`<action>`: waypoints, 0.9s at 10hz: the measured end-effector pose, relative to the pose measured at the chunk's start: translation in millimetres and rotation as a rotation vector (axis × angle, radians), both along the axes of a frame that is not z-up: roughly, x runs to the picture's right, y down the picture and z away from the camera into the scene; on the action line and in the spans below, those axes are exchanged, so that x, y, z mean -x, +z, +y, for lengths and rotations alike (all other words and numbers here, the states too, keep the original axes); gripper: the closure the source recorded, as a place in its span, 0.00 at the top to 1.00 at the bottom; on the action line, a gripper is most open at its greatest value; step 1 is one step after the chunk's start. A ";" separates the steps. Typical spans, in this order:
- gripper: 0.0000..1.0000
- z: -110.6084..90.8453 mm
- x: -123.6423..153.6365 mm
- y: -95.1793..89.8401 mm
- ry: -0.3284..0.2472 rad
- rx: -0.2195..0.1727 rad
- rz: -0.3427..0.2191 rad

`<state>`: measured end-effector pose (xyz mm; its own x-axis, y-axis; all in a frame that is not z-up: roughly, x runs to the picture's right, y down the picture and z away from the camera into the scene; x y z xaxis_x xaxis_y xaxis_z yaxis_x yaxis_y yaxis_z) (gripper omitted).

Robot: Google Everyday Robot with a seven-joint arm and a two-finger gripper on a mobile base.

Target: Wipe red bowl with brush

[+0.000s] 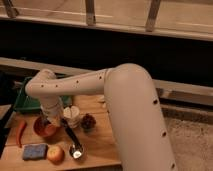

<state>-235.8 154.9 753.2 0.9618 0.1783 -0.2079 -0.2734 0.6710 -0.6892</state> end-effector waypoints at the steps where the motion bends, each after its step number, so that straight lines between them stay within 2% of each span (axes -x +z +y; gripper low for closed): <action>1: 0.00 -7.7 13.0 5.0 -0.011 -0.005 -0.015; 3: 0.00 -15.2 45.6 11.7 -0.054 -0.007 -0.050; 5: 0.00 -5.7 74.5 8.1 -0.097 0.000 -0.082; 7: 0.00 2.0 76.4 4.0 -0.101 0.004 -0.074; 9: 0.00 11.3 60.2 -5.2 -0.083 0.004 -0.049</action>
